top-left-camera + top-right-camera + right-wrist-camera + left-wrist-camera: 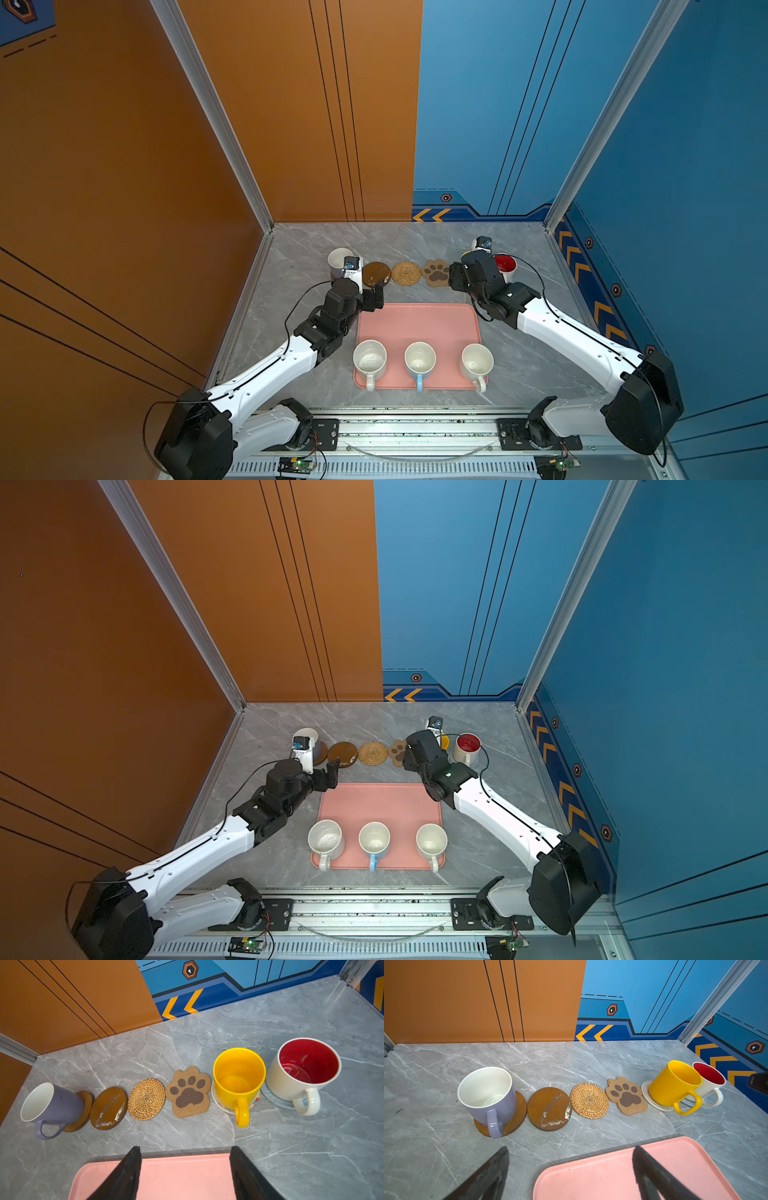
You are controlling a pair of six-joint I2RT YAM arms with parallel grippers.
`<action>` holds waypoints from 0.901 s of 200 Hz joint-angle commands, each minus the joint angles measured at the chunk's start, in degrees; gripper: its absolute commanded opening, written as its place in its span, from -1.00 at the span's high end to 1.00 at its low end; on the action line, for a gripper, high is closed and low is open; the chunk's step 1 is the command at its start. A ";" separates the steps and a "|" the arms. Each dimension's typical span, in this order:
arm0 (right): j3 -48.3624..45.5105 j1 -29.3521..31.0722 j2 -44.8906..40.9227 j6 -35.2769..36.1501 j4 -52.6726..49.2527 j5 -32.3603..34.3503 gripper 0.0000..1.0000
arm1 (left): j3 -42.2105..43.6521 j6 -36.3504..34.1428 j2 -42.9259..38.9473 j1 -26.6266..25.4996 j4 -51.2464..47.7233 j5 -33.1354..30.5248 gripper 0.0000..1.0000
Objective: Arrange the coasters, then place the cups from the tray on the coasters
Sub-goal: 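Lift the right gripper off the yellow mug while the left reaches toward the speckled mug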
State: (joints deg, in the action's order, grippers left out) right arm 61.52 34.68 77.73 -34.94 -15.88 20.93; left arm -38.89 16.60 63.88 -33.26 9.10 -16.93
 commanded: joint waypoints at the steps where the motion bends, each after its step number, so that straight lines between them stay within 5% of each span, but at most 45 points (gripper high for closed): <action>1: -0.43 -0.01 0.59 -1.52 2.98 1.31 -0.37 | -3.32 2.15 0.50 0.61 -4.65 -1.23 -0.83; 71: -0.72 -0.96 2.02 -1.60 4.68 -1.03 -0.41 | -13.68 6.57 0.46 -0.68 -34.75 -0.35 -0.66; 116: -2.10 -2.76 2.74 -2.10 6.41 -4.30 -0.41 | -16.01 9.56 -7.62 -6.42 -50.56 4.90 -0.59; 180: -4.02 -4.08 2.28 -2.67 8.43 -7.13 -0.41 | -14.91 23.61 -18.96 -16.95 -61.96 8.90 -0.45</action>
State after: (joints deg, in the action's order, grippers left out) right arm 58.50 31.16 79.85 -36.49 -8.97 15.11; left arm -54.00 33.54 47.09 -47.24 -45.06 -10.33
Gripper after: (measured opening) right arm 0.704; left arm 0.734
